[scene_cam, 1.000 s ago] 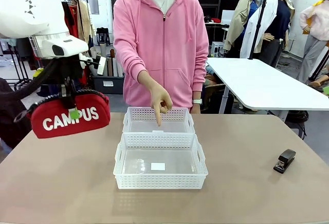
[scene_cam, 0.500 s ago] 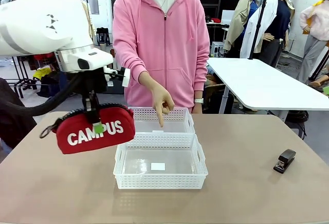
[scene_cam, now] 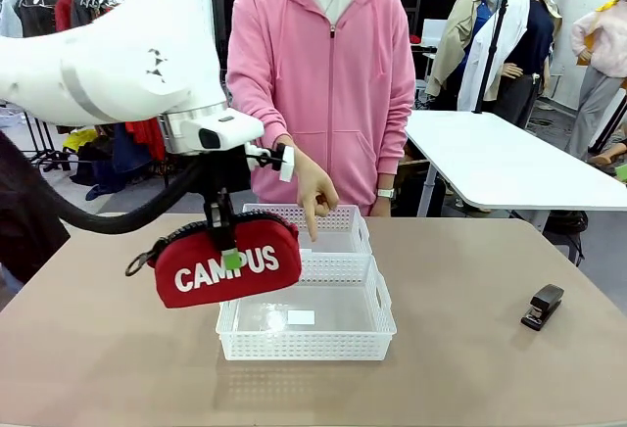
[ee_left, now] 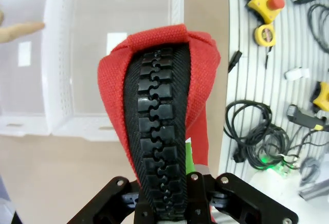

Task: Distribute items into two baskets.
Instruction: Place the picked Pencil pouch into the Organizing basket as instructed by the person.

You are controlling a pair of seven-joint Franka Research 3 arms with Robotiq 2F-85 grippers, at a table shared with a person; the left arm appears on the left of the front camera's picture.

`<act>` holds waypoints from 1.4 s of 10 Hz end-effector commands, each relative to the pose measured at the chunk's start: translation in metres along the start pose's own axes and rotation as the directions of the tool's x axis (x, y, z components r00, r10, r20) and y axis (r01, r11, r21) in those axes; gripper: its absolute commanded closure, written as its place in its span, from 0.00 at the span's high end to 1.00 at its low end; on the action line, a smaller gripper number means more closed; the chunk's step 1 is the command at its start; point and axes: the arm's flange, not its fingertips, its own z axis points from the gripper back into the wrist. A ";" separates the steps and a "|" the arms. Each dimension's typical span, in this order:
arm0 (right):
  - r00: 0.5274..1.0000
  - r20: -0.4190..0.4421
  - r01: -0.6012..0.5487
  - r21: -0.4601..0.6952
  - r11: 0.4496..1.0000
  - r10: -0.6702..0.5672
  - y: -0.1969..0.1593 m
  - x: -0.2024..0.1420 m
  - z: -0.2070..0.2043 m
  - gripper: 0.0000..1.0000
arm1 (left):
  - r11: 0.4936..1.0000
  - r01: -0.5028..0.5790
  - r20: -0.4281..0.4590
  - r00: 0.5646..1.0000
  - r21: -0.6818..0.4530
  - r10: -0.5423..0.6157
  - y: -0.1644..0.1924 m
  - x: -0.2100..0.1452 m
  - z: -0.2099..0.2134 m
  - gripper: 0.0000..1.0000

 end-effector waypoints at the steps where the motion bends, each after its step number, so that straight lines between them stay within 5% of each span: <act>1: 1.000 0.004 -0.006 -0.001 1.000 0.006 0.001 0.000 0.000 1.00 | 1.000 0.004 0.018 1.000 -0.004 -0.004 0.000 0.015 -0.001 0.00; 14: 1.000 0.004 -0.006 -0.001 1.000 0.006 0.001 0.000 0.000 1.00 | 0.984 0.116 -0.004 0.993 0.137 -0.117 0.035 0.103 -0.093 0.00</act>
